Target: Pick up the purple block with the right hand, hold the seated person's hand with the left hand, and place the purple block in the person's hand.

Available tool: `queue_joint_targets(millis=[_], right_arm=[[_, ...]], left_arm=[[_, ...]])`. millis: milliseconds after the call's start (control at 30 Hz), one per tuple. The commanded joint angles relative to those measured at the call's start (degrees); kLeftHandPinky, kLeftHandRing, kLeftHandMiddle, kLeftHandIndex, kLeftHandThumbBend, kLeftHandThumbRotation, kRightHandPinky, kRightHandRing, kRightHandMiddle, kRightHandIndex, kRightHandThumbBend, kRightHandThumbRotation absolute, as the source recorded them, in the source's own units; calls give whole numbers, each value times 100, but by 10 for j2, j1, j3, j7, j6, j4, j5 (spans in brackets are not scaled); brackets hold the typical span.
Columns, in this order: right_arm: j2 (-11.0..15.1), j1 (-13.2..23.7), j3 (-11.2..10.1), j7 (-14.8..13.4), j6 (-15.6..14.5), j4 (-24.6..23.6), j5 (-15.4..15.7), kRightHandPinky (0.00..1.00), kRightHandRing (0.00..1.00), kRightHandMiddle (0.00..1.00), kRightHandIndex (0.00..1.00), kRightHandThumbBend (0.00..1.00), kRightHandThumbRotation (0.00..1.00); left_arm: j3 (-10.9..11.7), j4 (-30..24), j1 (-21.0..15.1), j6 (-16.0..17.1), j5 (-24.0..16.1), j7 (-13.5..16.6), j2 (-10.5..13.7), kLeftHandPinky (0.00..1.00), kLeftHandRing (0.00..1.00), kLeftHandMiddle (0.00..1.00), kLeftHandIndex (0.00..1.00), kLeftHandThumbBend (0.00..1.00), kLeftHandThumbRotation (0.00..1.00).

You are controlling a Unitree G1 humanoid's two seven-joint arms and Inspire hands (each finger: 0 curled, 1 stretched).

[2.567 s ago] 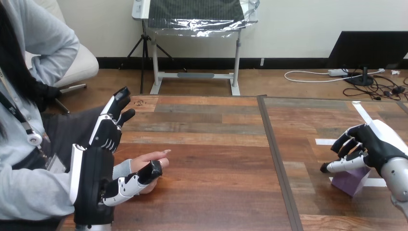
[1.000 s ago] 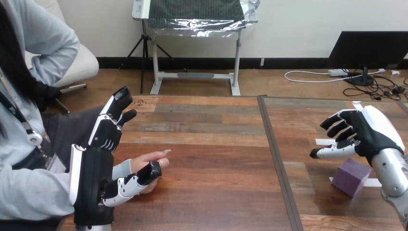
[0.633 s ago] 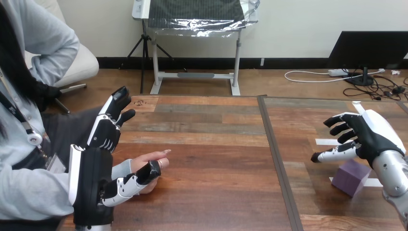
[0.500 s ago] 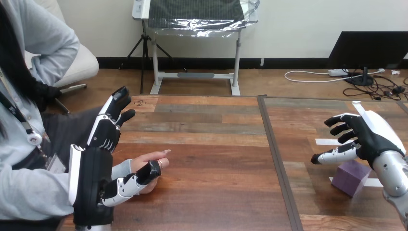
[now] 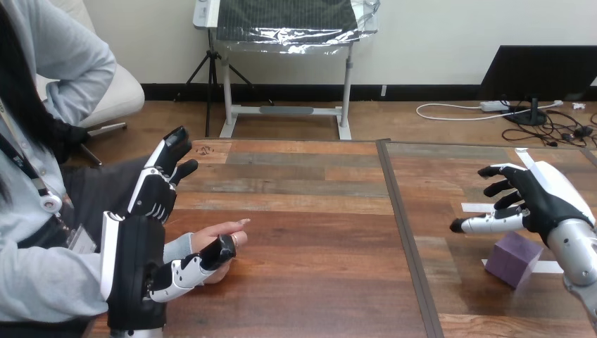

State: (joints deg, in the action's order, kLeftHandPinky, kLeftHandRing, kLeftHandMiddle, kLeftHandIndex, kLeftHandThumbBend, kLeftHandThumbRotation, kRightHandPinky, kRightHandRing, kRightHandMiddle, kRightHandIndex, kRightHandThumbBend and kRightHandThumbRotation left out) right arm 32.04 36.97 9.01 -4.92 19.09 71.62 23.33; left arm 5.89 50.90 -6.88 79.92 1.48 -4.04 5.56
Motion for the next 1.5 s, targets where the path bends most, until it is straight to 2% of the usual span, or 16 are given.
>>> queue_joint_targets(millis=[0, 100, 633, 967, 1167, 1467], right_arm=[[26, 15, -10, 6, 6, -36, -11, 33, 34, 41, 84, 100, 32], [28, 11, -11, 11, 5, -39, -13, 27, 25, 32, 85, 100, 34], [38, -14, -22, 35, -4, -63, -32, 15, 13, 20, 87, 100, 33], [46, -35, -26, 51, -3, -88, -42, 11, 12, 19, 88, 100, 35], [53, -53, -25, 49, 0, -111, -40, 11, 12, 20, 88, 100, 36], [59, -77, -31, 63, -26, -146, -44, 15, 15, 23, 88, 100, 39]], left_arm=[[2, -7, -29, 10, -2, -1, -2, 84, 91, 92, 88, 100, 61], [-1, -7, -30, 9, 2, -2, -1, 84, 91, 92, 88, 100, 61], [-2, -9, -31, 5, 2, -4, 0, 85, 91, 92, 88, 100, 62], [0, -8, -34, 5, -4, -2, 0, 84, 91, 92, 88, 100, 62], [-1, -8, -34, 5, -2, -2, -1, 84, 91, 92, 88, 100, 62], [-4, -9, -34, 7, 1, -5, 0, 84, 91, 92, 88, 100, 62]])
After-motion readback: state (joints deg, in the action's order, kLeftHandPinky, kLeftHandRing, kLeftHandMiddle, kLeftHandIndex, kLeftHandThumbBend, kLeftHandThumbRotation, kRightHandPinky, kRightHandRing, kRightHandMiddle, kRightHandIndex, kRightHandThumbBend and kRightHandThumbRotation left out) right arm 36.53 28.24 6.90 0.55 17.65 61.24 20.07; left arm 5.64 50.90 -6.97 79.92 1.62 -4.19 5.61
